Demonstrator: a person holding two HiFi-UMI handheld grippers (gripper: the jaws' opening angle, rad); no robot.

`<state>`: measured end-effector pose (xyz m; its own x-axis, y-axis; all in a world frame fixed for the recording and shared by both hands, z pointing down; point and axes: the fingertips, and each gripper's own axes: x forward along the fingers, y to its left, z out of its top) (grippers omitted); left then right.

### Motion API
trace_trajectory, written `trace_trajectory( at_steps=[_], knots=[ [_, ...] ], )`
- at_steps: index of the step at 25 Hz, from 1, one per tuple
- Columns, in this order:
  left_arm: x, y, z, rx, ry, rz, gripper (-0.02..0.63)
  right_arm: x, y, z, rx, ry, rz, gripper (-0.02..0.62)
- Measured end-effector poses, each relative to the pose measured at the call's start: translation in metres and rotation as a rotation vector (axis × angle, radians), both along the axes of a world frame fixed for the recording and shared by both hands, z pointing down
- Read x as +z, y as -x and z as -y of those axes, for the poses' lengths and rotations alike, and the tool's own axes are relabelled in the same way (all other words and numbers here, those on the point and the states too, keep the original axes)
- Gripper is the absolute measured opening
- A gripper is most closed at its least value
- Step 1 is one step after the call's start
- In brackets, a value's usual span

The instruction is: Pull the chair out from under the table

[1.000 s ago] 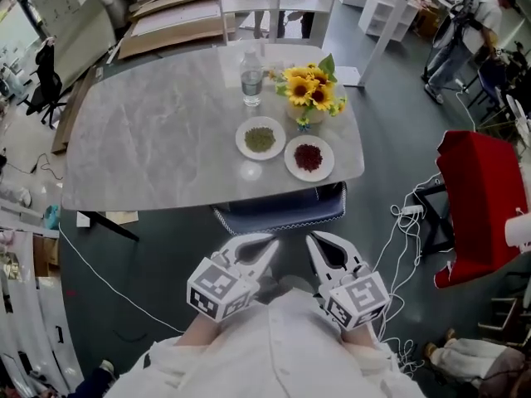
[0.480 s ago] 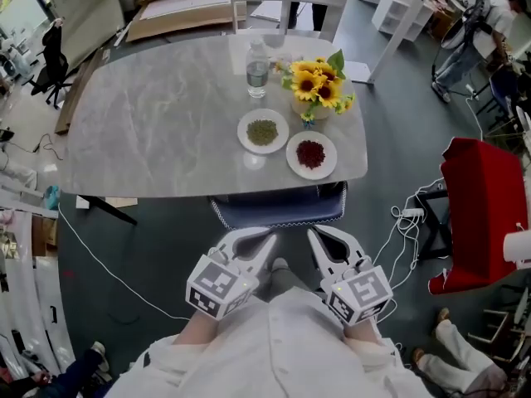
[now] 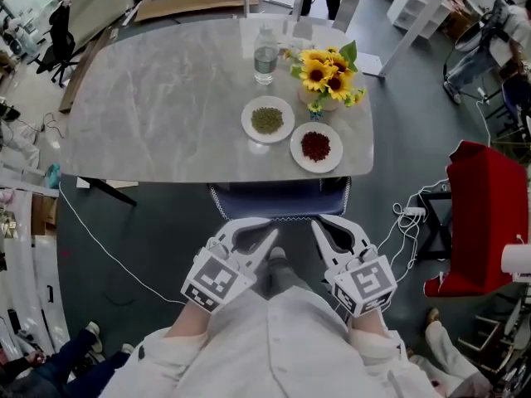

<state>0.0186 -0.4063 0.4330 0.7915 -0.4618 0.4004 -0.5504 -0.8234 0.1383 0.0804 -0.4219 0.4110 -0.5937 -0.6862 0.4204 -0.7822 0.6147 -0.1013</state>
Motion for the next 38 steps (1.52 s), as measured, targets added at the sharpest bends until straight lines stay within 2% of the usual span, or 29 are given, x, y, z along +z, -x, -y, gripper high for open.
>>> trace_trajectory(
  at_steps=[5,9,11,12,14,15,18,20,23,31,35,38],
  knots=[
    [0.007,-0.002,0.006,0.067,-0.057,0.080,0.018,0.015,0.007,0.002,-0.094,0.002,-0.092,0.005],
    [0.018,-0.002,0.010,0.110,-0.061,0.156,0.026,0.031,0.011,0.003,-0.145,0.033,-0.147,0.005],
    [0.026,-0.003,0.012,0.122,-0.049,0.178,0.095,0.035,0.012,0.006,-0.164,0.045,-0.145,0.008],
    [0.030,-0.004,0.013,0.123,-0.044,0.187,0.124,0.038,0.013,0.007,-0.176,0.047,-0.148,0.020],
    [0.037,-0.004,0.015,0.121,-0.043,0.207,0.132,0.043,0.014,0.010,-0.205,0.043,-0.167,0.103],
    [0.040,-0.004,0.016,0.122,-0.045,0.223,0.139,0.046,0.015,0.011,-0.221,0.037,-0.183,0.124],
    [0.050,-0.003,0.015,0.152,-0.045,0.276,0.160,0.057,0.015,0.010,-0.274,0.038,-0.246,0.147],
    [0.055,-0.004,0.013,0.181,-0.048,0.306,0.168,0.066,0.014,0.009,-0.315,0.043,-0.295,0.186],
    [0.063,-0.002,0.014,0.198,-0.031,0.324,0.173,0.083,0.011,0.007,-0.384,0.049,-0.413,0.234],
    [0.088,0.005,0.021,0.210,0.046,0.431,0.173,0.123,0.004,-0.002,-0.539,0.068,-0.664,0.258],
    [0.091,0.005,0.022,0.223,0.052,0.452,0.173,0.130,0.004,0.001,-0.565,0.075,-0.688,0.261],
    [0.096,0.011,0.024,0.237,0.035,0.511,0.198,0.134,0.002,0.004,-0.580,0.076,-0.710,0.261]
  ],
)
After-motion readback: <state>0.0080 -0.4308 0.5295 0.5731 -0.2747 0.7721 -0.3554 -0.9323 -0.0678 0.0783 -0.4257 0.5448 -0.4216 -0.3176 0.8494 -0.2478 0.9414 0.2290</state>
